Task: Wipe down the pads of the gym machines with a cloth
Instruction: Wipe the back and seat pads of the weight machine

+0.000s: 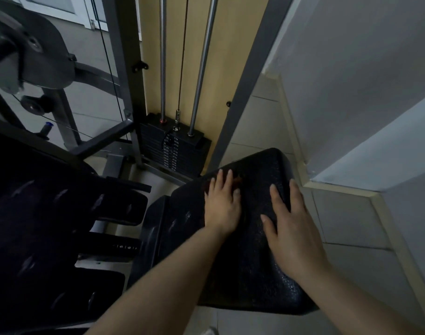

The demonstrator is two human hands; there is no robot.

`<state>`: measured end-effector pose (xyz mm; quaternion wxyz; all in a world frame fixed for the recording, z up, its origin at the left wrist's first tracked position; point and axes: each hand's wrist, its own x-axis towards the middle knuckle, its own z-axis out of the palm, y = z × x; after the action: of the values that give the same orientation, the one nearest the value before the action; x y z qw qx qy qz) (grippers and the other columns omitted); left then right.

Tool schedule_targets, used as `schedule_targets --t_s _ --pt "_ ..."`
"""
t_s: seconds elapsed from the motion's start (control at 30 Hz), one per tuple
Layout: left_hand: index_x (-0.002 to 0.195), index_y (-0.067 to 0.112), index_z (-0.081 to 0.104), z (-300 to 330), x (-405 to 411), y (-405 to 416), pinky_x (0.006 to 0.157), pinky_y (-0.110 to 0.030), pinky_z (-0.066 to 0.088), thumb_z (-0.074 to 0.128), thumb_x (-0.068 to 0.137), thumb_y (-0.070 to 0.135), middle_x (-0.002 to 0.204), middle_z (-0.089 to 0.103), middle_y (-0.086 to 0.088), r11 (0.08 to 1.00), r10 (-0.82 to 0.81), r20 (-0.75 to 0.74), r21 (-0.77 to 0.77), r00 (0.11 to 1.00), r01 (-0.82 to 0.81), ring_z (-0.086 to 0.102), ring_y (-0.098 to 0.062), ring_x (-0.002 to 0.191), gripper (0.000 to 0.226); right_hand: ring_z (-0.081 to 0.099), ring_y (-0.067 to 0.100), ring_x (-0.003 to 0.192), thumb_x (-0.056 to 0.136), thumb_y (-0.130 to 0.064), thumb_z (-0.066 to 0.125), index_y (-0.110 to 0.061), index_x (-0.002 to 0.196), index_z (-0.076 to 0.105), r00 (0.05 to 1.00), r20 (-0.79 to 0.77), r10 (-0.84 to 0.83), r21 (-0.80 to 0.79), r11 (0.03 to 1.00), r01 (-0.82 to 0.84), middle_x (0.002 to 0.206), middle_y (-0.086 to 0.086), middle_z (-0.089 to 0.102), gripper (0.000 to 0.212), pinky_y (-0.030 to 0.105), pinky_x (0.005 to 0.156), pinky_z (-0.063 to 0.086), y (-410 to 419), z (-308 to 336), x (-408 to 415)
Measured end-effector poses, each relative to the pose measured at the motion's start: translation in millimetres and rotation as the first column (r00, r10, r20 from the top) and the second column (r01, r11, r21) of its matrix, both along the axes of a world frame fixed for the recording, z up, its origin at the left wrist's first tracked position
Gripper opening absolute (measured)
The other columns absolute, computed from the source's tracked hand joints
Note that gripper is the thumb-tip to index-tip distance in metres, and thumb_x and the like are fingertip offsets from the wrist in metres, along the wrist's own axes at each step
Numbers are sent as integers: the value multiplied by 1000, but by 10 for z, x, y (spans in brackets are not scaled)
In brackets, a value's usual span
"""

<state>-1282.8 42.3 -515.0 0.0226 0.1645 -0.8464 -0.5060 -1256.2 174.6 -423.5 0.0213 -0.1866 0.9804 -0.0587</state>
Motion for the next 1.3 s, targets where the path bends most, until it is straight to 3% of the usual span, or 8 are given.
schedule_targets --t_s 0.17,0.27,0.47,0.6,0.87,1.03,1.13,1.3 --pt "148 37 10 -61 725 187 120 -44 0 14 99 49 159 -5 12 995 -96 -221 -41 971 89 -10 -11 147 50 23 35 143 97 -29 46 -16 151 26 998 -64 14 13 1000 -13 159 18 5 59 39 105 38 1 -18 1" --pt "150 42 13 -277 1384 323 116 -49 8 30 100 36 160 9 11 987 -160 -366 -70 917 145 5 -16 148 53 22 36 143 96 -27 47 -15 149 29 997 -77 3 27 1000 -1 158 19 8 57 41 103 38 1 -46 2" --pt "149 33 16 -182 480 39 120 -37 1 26 101 36 158 -1 13 997 -76 -209 -32 975 70 -4 -10 146 49 33 41 137 93 -23 48 -7 142 42 985 -172 -10 5 1000 11 153 25 22 52 47 96 45 -4 -91 -6" --pt "150 26 20 -116 7 -67 120 -42 2 31 103 29 160 6 4 1000 2 -71 -11 997 -2 0 -17 147 48 36 37 136 88 -7 56 3 119 62 933 -282 222 32 975 -222 144 19 44 33 52 107 36 15 -113 -48" --pt "145 43 13 -301 1381 262 117 -21 -5 10 95 59 155 -4 28 999 -39 -181 -28 983 34 -9 3 144 53 55 30 122 82 1 66 -1 106 70 920 -273 282 52 959 -278 123 14 64 25 38 111 23 24 -183 -96" --pt "149 33 15 -159 377 17 120 -36 1 28 103 36 158 1 14 998 26 -35 -48 999 -28 -5 -7 145 48 57 28 119 72 1 76 -3 101 73 932 -266 246 41 969 -244 119 11 66 30 38 110 29 0 -150 -87" --pt "149 32 18 -131 202 -41 120 -40 1 26 103 38 159 5 9 999 42 -19 20 999 -42 -1 -14 147 47 54 28 123 74 -8 78 -3 107 71 936 -244 252 72 968 -242 125 12 63 34 43 109 35 21 -95 0" --pt "146 48 19 -430 1427 234 118 -36 13 18 99 54 158 6 21 995 -98 -311 -57 945 85 7 -8 146 48 38 30 136 82 -50 57 -8 129 58 964 -122 236 312 931 -188 144 11 46 63 52 109 32 -13 -42 196"
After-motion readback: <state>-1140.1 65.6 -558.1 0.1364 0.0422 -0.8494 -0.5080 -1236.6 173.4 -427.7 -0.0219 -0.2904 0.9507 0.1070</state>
